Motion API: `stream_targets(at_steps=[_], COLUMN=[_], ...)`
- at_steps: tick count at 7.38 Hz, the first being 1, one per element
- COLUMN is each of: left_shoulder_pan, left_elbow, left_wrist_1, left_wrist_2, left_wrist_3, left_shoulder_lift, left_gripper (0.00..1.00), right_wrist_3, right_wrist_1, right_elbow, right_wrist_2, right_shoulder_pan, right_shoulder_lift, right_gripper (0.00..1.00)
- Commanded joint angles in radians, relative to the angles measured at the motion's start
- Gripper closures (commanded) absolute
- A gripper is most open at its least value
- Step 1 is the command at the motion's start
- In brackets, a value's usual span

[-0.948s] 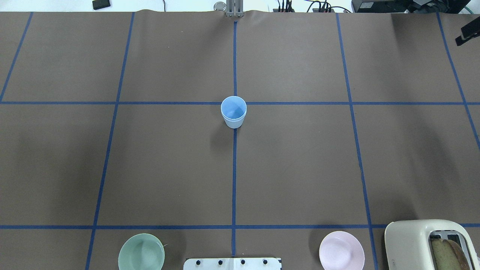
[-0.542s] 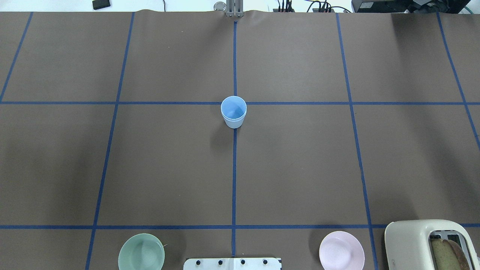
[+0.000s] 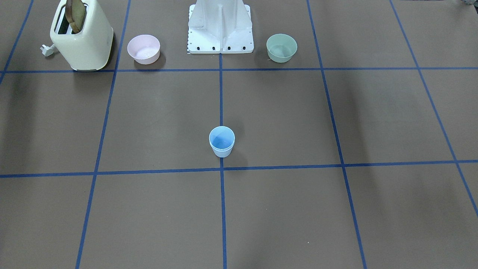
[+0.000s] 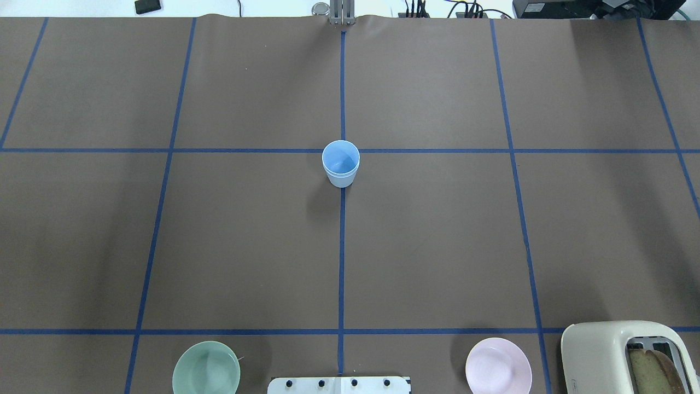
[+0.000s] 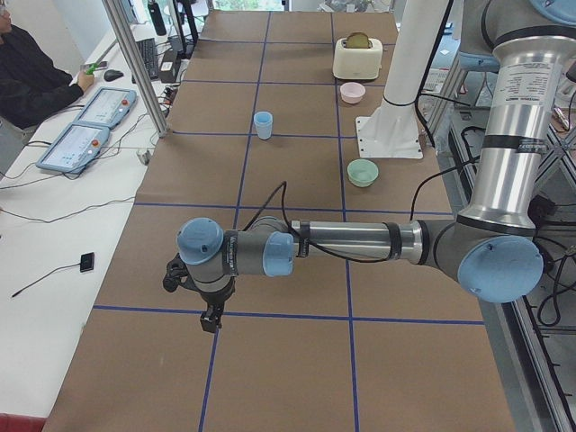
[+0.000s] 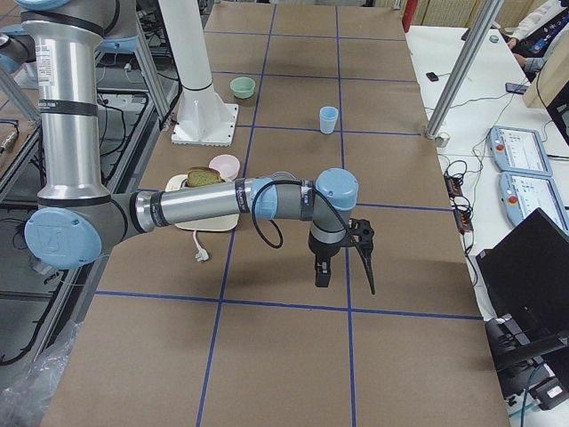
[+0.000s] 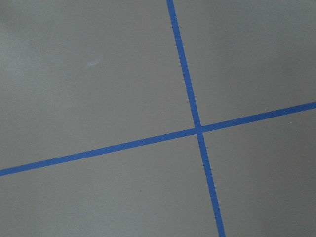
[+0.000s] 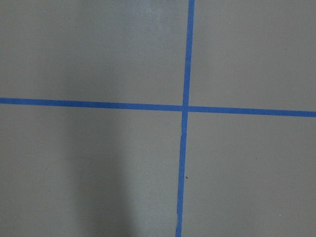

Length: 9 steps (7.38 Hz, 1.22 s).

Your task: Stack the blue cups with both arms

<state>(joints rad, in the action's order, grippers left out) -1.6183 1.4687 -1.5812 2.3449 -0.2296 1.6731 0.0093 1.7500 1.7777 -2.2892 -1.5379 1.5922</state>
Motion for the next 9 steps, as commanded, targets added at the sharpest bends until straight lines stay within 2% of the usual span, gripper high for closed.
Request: stream_targets(at_steps=[1,4,5,9], left_shoulder_pan=[-0.009,-0.009,-0.009,-0.009], left_elbow=[0.022,0.038,0.033,0.035], left_wrist_1=[-0.007,-0.005,-0.003,-0.005], left_wrist_2=[0.010,0.017,0.054,0.056], left_wrist_3=[-0.023,-0.017,-0.016,-0.016], left_shoulder_lift=[-0.047,-0.052,-0.053,-0.053], left_gripper=[0.01,0.01,0.01,0.01], right_wrist_3=[0.006,0.014,0.014,0.014], right_wrist_1=[-0.013,-0.013,-0.015,-0.030], right_elbow=[-0.007,-0.006,-0.006,-0.004], right_wrist_2=[-0.001,-0.003,-0.003,-0.006], right_shoulder_pan=[0.001,0.001,0.001,0.001], right_shoulder_lift=[0.015,0.028,0.028,0.025], right_gripper=[0.00,0.00,0.00,0.00])
